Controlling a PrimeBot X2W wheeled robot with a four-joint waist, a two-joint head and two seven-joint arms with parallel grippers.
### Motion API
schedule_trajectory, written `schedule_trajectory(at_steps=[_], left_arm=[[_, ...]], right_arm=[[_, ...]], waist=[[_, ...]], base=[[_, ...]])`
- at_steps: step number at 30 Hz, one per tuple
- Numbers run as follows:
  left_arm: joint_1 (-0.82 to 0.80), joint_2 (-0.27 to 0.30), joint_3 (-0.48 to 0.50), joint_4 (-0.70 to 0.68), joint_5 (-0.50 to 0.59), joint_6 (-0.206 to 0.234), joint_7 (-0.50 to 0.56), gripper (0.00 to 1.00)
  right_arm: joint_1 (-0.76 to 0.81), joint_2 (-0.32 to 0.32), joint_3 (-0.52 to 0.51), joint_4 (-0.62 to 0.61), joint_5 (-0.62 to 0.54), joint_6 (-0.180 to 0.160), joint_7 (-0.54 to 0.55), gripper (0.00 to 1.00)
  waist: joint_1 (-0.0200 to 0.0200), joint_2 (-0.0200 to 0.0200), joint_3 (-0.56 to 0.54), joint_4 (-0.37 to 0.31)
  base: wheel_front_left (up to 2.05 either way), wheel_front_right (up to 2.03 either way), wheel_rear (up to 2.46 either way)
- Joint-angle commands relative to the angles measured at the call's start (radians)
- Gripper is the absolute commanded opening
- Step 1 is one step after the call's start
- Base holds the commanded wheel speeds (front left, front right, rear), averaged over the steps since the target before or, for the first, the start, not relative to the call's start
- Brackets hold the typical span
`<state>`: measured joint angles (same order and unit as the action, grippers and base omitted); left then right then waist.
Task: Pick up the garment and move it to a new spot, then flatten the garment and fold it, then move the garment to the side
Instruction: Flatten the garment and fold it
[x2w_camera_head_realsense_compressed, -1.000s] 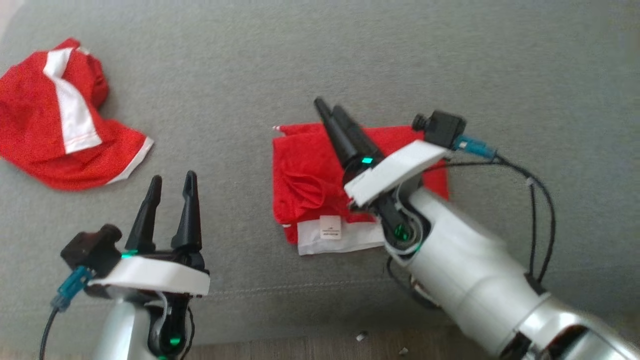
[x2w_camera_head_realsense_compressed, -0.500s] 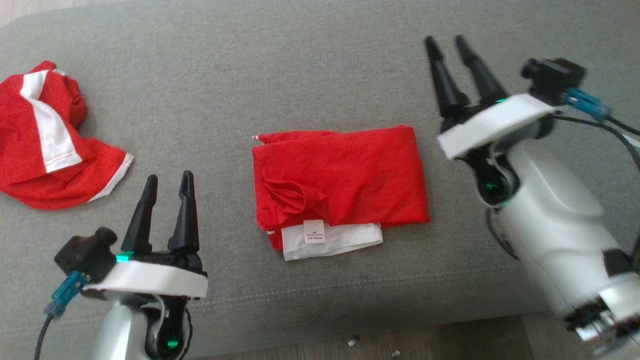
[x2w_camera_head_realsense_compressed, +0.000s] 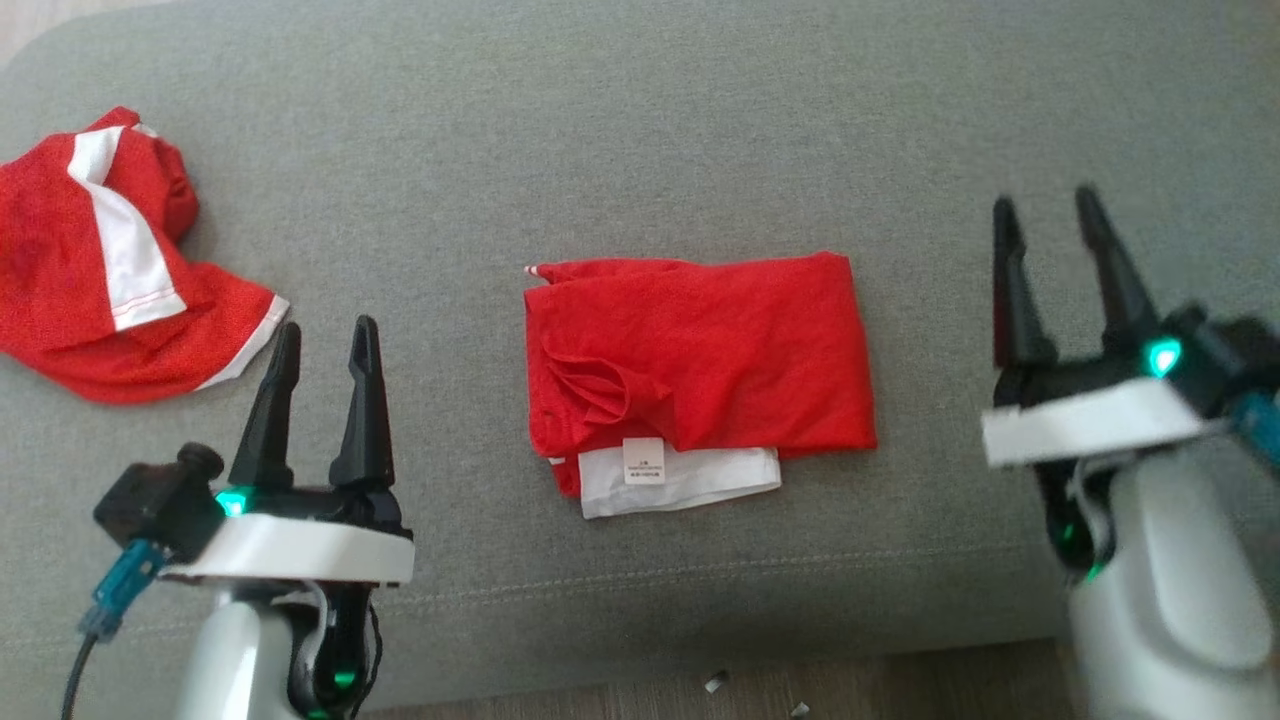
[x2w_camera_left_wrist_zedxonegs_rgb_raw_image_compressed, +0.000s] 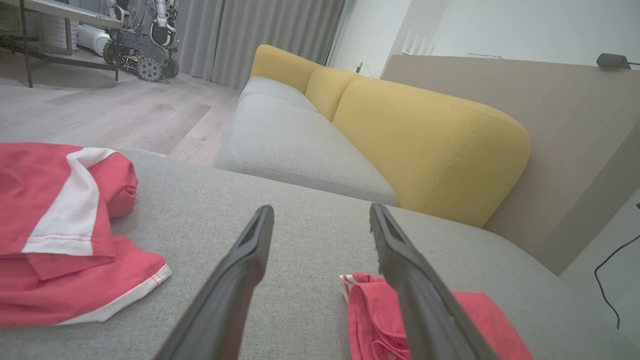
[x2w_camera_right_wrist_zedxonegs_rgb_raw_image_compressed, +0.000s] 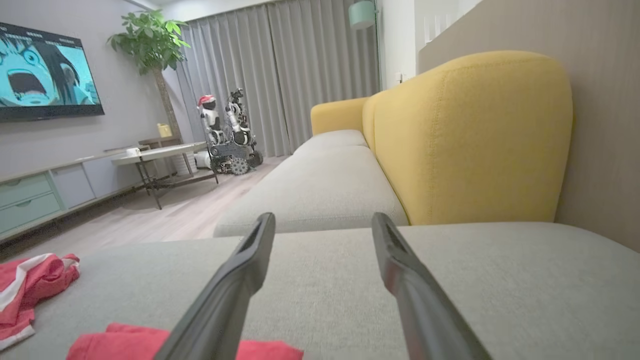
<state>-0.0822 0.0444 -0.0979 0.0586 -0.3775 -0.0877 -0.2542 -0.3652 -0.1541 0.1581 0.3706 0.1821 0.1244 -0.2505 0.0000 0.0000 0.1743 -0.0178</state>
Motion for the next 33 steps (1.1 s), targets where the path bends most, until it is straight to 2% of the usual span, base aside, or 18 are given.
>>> schedule_trajectory(at_steps=[1,7,21,22,23,24,28,33], left_arm=[[-0.007,0.006,0.023,-0.043,0.012,0.003,-0.008,1.0],[0.019,0.006,0.005,-0.059,0.026,0.012,-0.008,1.0],[0.02,0.006,0.0,-0.08,0.042,0.024,-0.008,1.0],[0.017,0.006,-0.002,-0.079,0.041,0.023,-0.008,1.0],[0.014,0.006,-0.003,-0.078,0.039,0.023,-0.008,1.0],[0.011,0.006,-0.005,-0.077,0.036,0.023,-0.008,1.0],[0.0,0.006,-0.014,-0.075,0.028,0.021,-0.008,1.0],[-0.015,0.006,-0.025,-0.069,0.017,0.023,-0.008,1.0]], right_arm=[[0.016,0.019,0.006,-0.057,-0.034,0.006,-0.011,1.0],[0.093,0.062,-0.024,-0.118,-0.111,0.006,-0.011,1.0],[0.105,0.089,-0.032,-0.13,-0.132,0.006,-0.011,1.0],[0.102,0.09,-0.026,-0.129,-0.131,0.006,-0.009,0.86],[0.097,0.09,-0.017,-0.127,-0.129,0.006,-0.006,0.22],[0.092,0.09,-0.001,-0.125,-0.128,0.006,-0.003,0.0],[0.062,0.089,0.095,-0.097,-0.12,0.006,0.012,0.0],[0.007,0.087,0.213,0.005,-0.097,0.006,0.035,0.0]], waist=[[0.0,0.0,-0.001,0.001],[0.0,0.0,-0.002,0.004],[0.0,0.0,0.009,0.011],[0.0,0.0,0.012,0.015],[0.0,0.0,0.016,0.02],[0.0,0.0,0.02,0.026],[0.0,0.0,0.044,0.058],[0.0,0.0,0.071,0.109]], base=[[0.0,0.0,0.0],[0.0,0.0,0.0],[0.0,0.0,0.0],[0.0,0.0,0.0],[0.0,0.0,0.0],[0.0,0.0,0.0],[0.0,0.0,0.0],[0.0,0.0,0.0]])
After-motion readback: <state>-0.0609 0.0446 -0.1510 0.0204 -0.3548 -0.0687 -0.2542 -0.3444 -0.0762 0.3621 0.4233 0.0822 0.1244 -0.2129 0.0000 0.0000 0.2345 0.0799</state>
